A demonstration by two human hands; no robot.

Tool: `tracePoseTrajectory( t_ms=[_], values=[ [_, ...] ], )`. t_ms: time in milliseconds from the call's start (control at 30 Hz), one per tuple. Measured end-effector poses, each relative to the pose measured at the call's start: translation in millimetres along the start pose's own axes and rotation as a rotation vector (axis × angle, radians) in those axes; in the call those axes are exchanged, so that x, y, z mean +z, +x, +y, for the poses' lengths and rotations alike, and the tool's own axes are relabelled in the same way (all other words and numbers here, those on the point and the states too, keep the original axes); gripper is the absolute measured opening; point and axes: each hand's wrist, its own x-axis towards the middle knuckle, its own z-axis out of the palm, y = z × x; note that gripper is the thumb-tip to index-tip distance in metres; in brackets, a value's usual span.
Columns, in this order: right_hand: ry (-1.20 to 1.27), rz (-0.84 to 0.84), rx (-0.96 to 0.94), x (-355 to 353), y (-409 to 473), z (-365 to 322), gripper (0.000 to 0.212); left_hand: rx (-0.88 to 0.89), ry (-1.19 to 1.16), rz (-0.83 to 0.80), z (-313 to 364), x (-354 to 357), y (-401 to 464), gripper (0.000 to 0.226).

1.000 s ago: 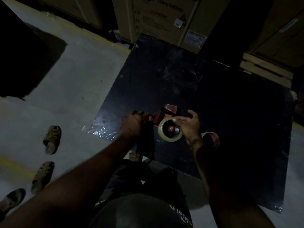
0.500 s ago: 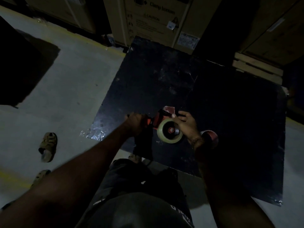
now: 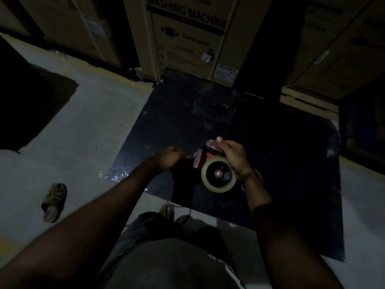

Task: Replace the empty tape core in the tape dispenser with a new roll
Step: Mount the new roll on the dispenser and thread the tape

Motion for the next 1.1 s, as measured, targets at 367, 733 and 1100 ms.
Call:
tracePoseTrajectory(
  t_ms=[367, 733, 1100],
  values=[
    [-0.016, 0.088, -0.136, -25.4, -39.0, 5.2, 0.045, -0.018, 0.077, 0.197, 32.3, 46.3, -6.3, 0.085],
    [-0.021, 0.135, -0.164, -48.0, -60.5, 5.2, 0.051, 0.121, 0.156, 0.35, 53.4, 83.8, -33.6, 0.077],
    [-0.047, 0.153, -0.146, -49.8, -74.3, 5.1, 0.049, 0.336, 0.153, 0.378, 34.2, 87.1, -31.2, 0.026]
  ],
)
